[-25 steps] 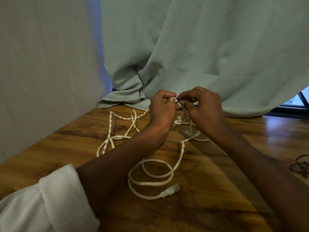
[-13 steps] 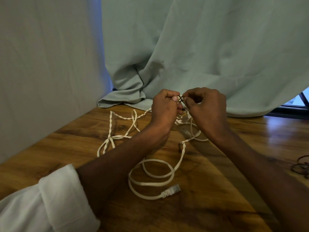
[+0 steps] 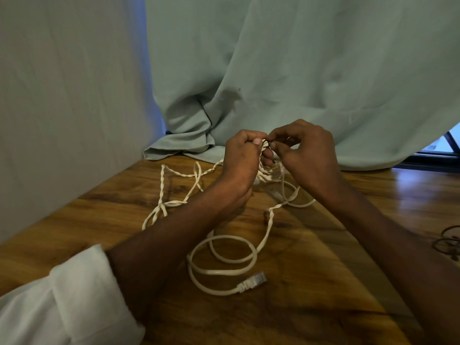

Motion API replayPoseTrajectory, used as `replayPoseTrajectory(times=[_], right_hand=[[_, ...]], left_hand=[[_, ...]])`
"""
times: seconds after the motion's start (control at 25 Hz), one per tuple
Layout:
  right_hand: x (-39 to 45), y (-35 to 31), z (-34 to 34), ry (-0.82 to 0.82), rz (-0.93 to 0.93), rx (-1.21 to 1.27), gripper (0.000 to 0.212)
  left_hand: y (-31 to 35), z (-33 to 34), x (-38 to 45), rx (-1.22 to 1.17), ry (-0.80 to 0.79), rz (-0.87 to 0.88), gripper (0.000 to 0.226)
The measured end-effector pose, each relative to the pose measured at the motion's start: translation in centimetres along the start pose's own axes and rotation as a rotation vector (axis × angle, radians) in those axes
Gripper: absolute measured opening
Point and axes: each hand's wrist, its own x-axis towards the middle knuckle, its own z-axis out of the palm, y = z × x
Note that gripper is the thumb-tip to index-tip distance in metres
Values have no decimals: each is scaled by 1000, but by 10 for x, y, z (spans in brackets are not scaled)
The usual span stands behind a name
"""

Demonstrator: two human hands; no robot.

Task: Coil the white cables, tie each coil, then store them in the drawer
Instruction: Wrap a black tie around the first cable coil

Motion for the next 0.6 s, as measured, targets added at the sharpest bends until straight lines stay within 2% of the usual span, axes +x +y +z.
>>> replayPoseTrajectory(times=[0.12, 0.28, 0.44, 0.6], right_hand=[[-2, -4, 2, -47, -20, -36, 23], [-1, -11, 1, -38, -115, -230, 25], [1, -15, -6, -43, -156, -350, 17], [4, -16, -11, -53, -131, -458, 17]], left_hand=[[0, -1, 1, 42, 4, -5, 31], [5, -3, -1, -69, -90, -29, 51], [5, -3, -2, -154, -177, -84, 39], [11, -8, 3, -81, -244, -61, 46]])
